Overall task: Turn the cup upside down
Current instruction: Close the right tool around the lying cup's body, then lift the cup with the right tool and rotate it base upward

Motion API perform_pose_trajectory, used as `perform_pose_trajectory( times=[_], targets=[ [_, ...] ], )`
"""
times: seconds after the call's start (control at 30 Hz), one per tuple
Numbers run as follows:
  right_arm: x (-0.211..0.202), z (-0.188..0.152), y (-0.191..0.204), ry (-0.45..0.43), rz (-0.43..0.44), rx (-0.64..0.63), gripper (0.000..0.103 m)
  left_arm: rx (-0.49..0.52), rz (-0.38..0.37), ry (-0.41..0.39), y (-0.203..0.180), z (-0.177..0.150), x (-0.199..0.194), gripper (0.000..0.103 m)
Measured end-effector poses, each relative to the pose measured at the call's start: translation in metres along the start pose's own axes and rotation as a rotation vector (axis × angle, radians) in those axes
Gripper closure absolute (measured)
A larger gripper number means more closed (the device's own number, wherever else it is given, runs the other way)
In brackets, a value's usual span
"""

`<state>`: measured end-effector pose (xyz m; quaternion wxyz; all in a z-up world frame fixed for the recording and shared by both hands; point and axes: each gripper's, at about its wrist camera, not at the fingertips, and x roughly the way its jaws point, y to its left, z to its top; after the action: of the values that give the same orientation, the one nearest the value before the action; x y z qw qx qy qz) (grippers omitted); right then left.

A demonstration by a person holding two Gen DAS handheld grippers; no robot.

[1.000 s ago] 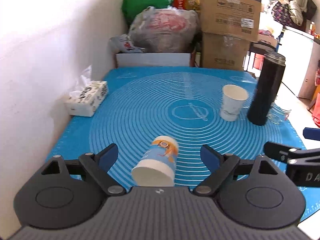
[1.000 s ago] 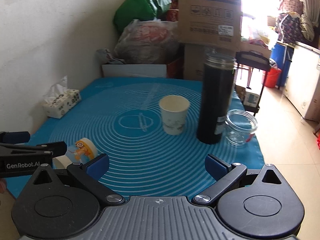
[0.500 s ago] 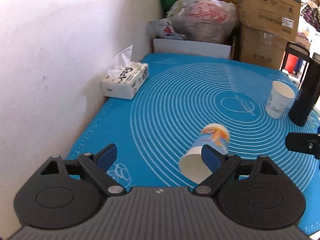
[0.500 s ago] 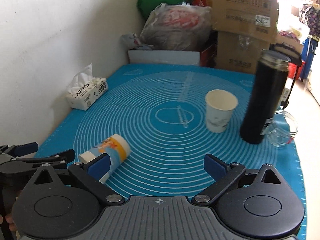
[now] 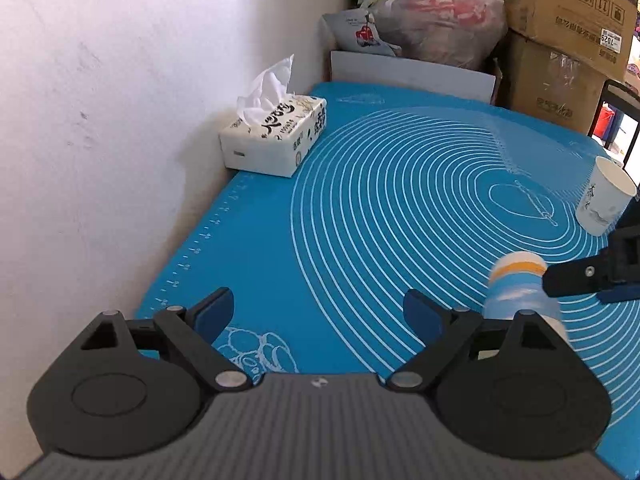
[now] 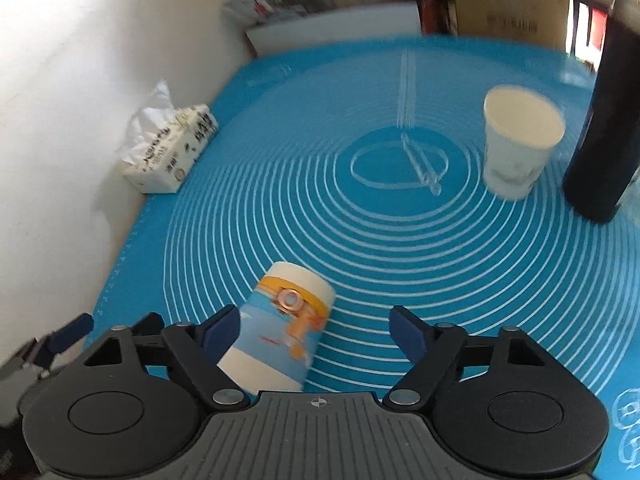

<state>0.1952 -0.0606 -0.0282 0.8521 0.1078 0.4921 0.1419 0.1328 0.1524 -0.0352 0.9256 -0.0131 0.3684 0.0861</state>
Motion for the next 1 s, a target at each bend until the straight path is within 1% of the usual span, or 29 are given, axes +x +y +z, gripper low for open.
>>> perform_pose_trajectory(
  times=[0.1,0.4,0.47,0.5,0.53,0.57,0.7,0.77,0.87,0.93,1.0],
  targets=[
    [0.015,0.006,-0.004,0.052,0.005,0.038,0.027,-0.008,-0.014,0.005,0.0,0.001,0.007,0.012],
    [0.041,0.021,0.002,0.122,0.03,0.061,0.029,-0.013,-0.048,0.014,-0.004,0.002,0.019,0.012],
    [0.049,0.023,0.005,0.143,0.038,0.06,0.03,-0.013,-0.046,0.015,-0.004,0.001,0.02,0.012],
    [0.052,0.023,0.007,0.152,0.046,0.066,0.032,-0.014,-0.046,0.016,-0.003,0.001,0.02,0.012],
    [0.055,0.023,0.009,0.157,0.056,0.076,0.034,-0.015,-0.046,0.018,-0.003,0.001,0.02,0.012],
    [0.057,0.023,0.012,0.163,0.066,0.081,0.04,-0.015,-0.045,0.019,-0.003,0.0,0.021,0.012],
    [0.061,0.021,0.023,0.163,0.062,0.056,0.039,-0.017,-0.039,0.021,-0.001,0.0,0.021,0.012],
    [0.06,0.02,0.024,0.151,0.067,0.063,0.04,-0.026,-0.043,0.018,0.0,0.0,0.02,0.012],
    [0.049,0.017,0.025,0.1,0.083,0.045,0.045,-0.031,-0.043,0.009,0.001,0.002,0.017,0.012],
    [0.038,0.015,0.028,0.031,0.064,0.002,0.045,-0.032,-0.042,0.0,0.0,0.003,0.014,0.012],
    [0.024,0.011,0.032,-0.059,0.01,-0.066,0.046,-0.032,-0.043,-0.015,-0.001,0.004,0.011,0.012]
  ],
)
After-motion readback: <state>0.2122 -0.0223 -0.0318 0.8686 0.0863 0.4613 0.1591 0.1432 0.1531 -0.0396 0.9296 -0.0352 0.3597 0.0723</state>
